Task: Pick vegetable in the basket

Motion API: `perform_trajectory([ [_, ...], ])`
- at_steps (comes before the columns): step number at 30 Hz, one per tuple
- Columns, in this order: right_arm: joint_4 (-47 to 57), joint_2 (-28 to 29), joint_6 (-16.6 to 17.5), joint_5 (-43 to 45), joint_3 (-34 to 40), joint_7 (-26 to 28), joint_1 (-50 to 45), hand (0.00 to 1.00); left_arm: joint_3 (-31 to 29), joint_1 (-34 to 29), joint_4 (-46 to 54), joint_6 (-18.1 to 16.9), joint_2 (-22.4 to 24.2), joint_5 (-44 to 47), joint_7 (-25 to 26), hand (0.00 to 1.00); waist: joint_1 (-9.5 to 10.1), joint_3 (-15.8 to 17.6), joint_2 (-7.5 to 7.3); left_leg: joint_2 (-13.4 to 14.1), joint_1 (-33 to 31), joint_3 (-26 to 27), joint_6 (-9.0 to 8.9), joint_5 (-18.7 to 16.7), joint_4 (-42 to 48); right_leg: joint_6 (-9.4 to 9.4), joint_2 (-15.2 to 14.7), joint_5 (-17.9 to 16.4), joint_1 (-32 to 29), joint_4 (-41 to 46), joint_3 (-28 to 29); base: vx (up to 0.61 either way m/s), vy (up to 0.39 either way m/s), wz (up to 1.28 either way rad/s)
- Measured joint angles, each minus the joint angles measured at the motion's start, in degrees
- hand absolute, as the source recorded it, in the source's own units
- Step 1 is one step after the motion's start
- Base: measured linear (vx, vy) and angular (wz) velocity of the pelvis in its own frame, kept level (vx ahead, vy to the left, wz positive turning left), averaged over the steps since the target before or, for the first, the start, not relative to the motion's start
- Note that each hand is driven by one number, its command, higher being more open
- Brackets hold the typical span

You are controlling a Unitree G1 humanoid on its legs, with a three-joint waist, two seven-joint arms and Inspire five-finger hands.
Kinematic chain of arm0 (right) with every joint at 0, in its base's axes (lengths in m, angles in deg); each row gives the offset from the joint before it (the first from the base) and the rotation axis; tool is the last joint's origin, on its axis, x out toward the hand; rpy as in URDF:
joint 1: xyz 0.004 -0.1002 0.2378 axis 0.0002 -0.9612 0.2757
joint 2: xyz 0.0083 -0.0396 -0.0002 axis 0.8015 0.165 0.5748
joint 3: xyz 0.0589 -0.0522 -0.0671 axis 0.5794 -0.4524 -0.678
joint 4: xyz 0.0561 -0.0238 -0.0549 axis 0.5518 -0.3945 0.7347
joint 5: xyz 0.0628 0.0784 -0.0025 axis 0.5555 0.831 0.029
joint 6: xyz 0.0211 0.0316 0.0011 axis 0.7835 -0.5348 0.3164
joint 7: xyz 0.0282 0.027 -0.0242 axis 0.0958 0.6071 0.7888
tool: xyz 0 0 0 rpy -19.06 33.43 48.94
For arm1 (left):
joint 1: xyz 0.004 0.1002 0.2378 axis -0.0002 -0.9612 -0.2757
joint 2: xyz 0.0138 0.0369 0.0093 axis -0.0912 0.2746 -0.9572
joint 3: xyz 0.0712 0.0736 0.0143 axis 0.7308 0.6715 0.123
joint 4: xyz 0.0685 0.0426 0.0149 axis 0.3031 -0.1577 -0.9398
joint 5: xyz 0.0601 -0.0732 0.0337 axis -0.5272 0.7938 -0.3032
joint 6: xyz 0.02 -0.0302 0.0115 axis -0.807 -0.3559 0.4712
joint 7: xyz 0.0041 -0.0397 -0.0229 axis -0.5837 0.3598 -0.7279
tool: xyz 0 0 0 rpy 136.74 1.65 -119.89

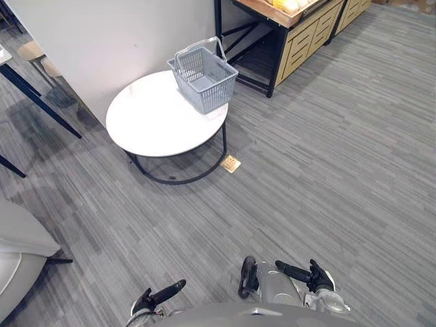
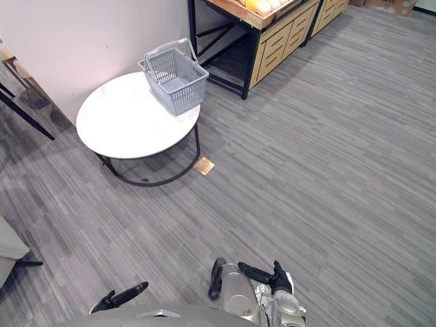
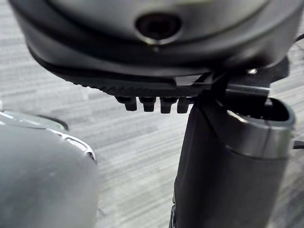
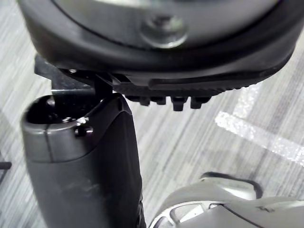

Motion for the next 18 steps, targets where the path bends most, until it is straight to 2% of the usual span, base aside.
perform_trajectory([
  [1,0.0,-0.1,0.0,0.1,0.0,0.0,-0.1,1.0,-0.8,-0.1,0.1,0.0,0.2,0.7,0.1,1.0,0.15,0.1,-0.18,0.8,-4.6,-2.5,-1.98,3.0,9.0,0.0,0.8,-0.5,1.8,-1.2,0.4,0.37,-0.176,-0.22],
  [2,-0.3,-0.1,-0.1,0.1,0.4,-0.1,0.0,1.0,-2.1,-0.1,0.1,0.0,0.4,1.2,0.2,1.0,0.22,0.2,0.11,2.0,-8.8,-3.2,-2.23,3.8,18.3,-0.22,1.6,-1.0,4.7,-2.7,0.9,0.33,-0.127,-0.35],
  [4,-0.3,0.0,-0.2,0.2,0.4,-0.2,0.0,1.0,-2.4,-0.7,0.1,0.0,0.4,3.0,0.6,1.0,0.37,0.3,0.02,2.9,-13.6,-1.0,-0.94,2.7,24.6,-0.33,2.7,-1.9,9.2,-5.0,2.7,0.26,-0.068,-0.44],
  [5,-0.4,0.1,-0.2,0.1,0.4,-0.2,-0.3,1.0,-2.4,-1.0,0.2,-0.1,0.3,3.5,0.7,1.0,0.8,0.3,-0.15,3.3,-16.9,1.0,0.59,0.9,24.9,-0.34,3.2,-2.1,12.0,-7.2,4.1,0.18,-0.025,-0.45],
  [6,-0.7,0.1,-0.2,0.2,0.4,-0.2,-0.3,1.0,-2.2,-1.0,0.2,-0.1,0.2,3.8,0.7,1.0,1.1,0.3,-0.23,3.2,-18.6,2.0,1.22,-0.2,24.0,-0.01,3.3,-2.0,13.1,-8.1,4.8,0.2,-0.015,-0.56],
  [8,-2.4,0.1,-0.3,0.2,1.0,-0.7,-0.1,1.0,-0.9,-0.9,0.8,-1.2,0.3,5.6,0.7,1.0,2.14,0.4,-0.48,2.6,-23.2,5.9,4.57,-3.2,12.3,1.46,3.3,-1.8,17.0,-11.3,6.8,0.25,0.024,-0.52],
  [10,-2.5,0.2,-0.5,0.2,1.0,-0.9,-0.3,1.0,0.9,-1.7,1.3,-1.9,0.2,5.8,0.8,1.0,2.19,0.4,-0.53,1.9,-23.5,7.4,5.25,-3.1,-0.7,2.45,3.1,-2.3,19.2,-12.5,7.8,0.29,0.079,-0.38],
  [12,-2.4,0.3,-0.5,0.2,-0.1,-1.1,-0.6,1.0,1.2,-2.1,2.2,-2.1,0.1,5.4,1.3,1.0,2.28,0.3,-0.99,0.6,-22.2,9.6,5.88,1.1,-22.0,4.33,1.9,-4.4,21.3,-12.6,9.4,0.35,0.148,-0.37],
  [13,-2.4,0.2,-0.4,0.2,-0.7,-1.1,-0.7,1.0,1.1,-2.2,2.3,-2.2,0.2,5.1,1.5,1.0,2.33,0.3,-1.11,0.2,-22.3,9.9,5.85,2.2,-25.1,4.94,1.4,-5.0,21.7,-12.6,9.7,0.47,0.257,-0.31],
  [14,-2.4,-0.2,-0.4,0.2,-2.0,-1.1,-0.8,1.0,0.7,-2.6,2.6,-2.3,0.4,4.9,1.8,1.0,2.69,0.3,-1.21,0.2,-22.7,10.9,5.37,4.5,-29.7,6.63,0.4,-6.5,22.8,-12.7,11.0,0.41,0.252,-0.3],
  [16,-2.4,-0.3,-0.4,0.2,-2.5,-1.2,-1.3,1.0,-0.6,-2.8,2.7,-2.2,0.7,4.9,2.0,1.0,3.36,0.1,-1.53,0.0,-22.5,11.9,5.31,8.4,-30.5,8.43,-1.2,-7.9,24.9,-13.2,12.3,0.49,0.326,-0.31],
  [17,-2.5,0.3,-0.4,0.1,-3.0,-1.0,-2.0,1.0,-2.0,-3.7,2.3,-2.2,0.8,5.0,2.0,1.0,3.65,-1.9,-2.17,-2.0,-22.5,12.8,8.29,15.1,-29.9,9.85,-3.6,-8.3,26.4,-14.6,13.5,0.58,0.379,-0.21],
  [18,-3.2,0.6,-0.4,0.1,-3.0,-0.8,-2.2,1.0,-2.4,-3.6,2.1,-2.2,0.2,5.0,1.9,1.0,3.58,-2.6,-3.39,-3.2,-22.4,13.7,9.64,13.7,-29.4,10.42,-4.8,-7.9,26.2,-14.7,14.3,0.72,0.45,-0.24],
])
